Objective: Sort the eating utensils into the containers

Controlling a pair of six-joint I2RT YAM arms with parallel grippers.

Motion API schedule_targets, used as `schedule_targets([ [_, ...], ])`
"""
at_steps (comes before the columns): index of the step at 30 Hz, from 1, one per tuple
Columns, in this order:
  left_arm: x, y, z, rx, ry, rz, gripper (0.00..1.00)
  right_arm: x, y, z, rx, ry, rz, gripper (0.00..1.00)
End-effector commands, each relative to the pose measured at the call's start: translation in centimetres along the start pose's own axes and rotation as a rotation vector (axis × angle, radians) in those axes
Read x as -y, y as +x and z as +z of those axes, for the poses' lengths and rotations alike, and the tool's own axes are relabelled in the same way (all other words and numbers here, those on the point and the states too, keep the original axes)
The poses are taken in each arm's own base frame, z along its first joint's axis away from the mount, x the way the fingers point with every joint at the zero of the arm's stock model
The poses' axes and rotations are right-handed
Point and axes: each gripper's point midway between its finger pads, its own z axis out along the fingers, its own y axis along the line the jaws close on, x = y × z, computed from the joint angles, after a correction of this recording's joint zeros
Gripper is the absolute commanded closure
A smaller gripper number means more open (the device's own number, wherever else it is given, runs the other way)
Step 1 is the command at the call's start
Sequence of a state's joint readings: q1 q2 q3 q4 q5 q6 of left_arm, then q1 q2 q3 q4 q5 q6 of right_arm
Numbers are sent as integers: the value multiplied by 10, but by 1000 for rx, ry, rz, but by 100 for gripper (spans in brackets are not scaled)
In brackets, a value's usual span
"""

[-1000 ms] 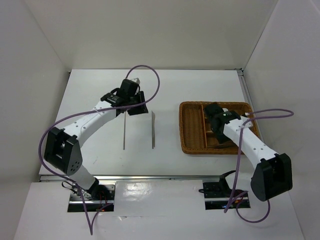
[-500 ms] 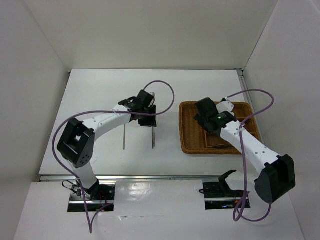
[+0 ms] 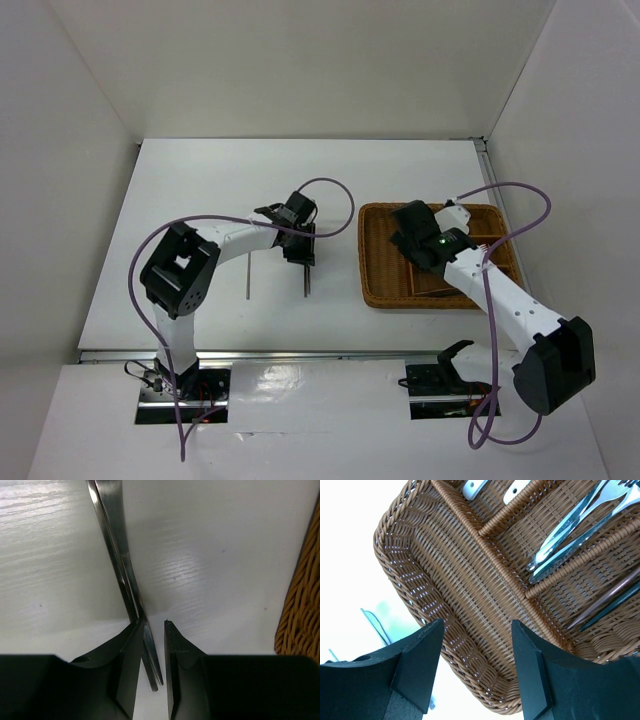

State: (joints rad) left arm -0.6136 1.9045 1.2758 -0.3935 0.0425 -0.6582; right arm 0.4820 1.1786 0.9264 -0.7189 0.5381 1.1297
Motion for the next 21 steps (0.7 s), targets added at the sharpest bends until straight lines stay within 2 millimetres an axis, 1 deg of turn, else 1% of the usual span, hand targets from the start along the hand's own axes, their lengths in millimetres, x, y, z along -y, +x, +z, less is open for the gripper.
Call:
schedule_targets([
  [1, 12, -10, 6, 16, 35, 10, 63, 0, -8, -7, 37, -18, 23, 36],
  [2, 10, -7, 9, 7, 29, 9, 63, 0, -8, -7, 37, -18, 23, 36],
  [6, 7, -6, 13, 3, 16, 8, 63, 0, -10, -6, 45, -14, 24, 36],
  [7, 4, -1, 16, -16, 3, 6, 63, 0, -10, -6, 45, -14, 24, 36],
  [9, -3, -1, 19, -15, -35, -4, 64, 0, -10, -6, 45, -14, 24, 36],
  [12, -19, 4, 20, -39, -122, -5, 65, 3, -7, -5, 42, -7, 19, 36],
  [13, -23, -1, 19, -21, -154, -3, 65, 4, -6, -3, 39, 0, 14, 36],
  [14, -30, 2, 21, -31, -184, 7, 65, 4, -6, -3, 39, 0, 14, 36],
  [15, -32, -2, 18, -19, -202, 8, 65, 4, -6, -3, 39, 0, 14, 35],
  [16, -38, -6, 17, -12, -245, 25, 65, 4, -6, -3, 39, 0, 14, 35],
  [18, -42, -5, 20, -25, -287, 50, 65, 5, -7, -3, 47, 4, 14, 35],
  [19, -41, -10, 19, -11, -305, 72, 65, 5, -7, -3, 47, 4, 14, 33],
  [20, -48, -4, 22, -38, -338, 77, 65, 5, -7, -3, 47, 4, 14, 33],
  [21, -46, -2, 23, -44, -350, 89, 65, 5, -7, -3, 47, 4, 14, 33],
])
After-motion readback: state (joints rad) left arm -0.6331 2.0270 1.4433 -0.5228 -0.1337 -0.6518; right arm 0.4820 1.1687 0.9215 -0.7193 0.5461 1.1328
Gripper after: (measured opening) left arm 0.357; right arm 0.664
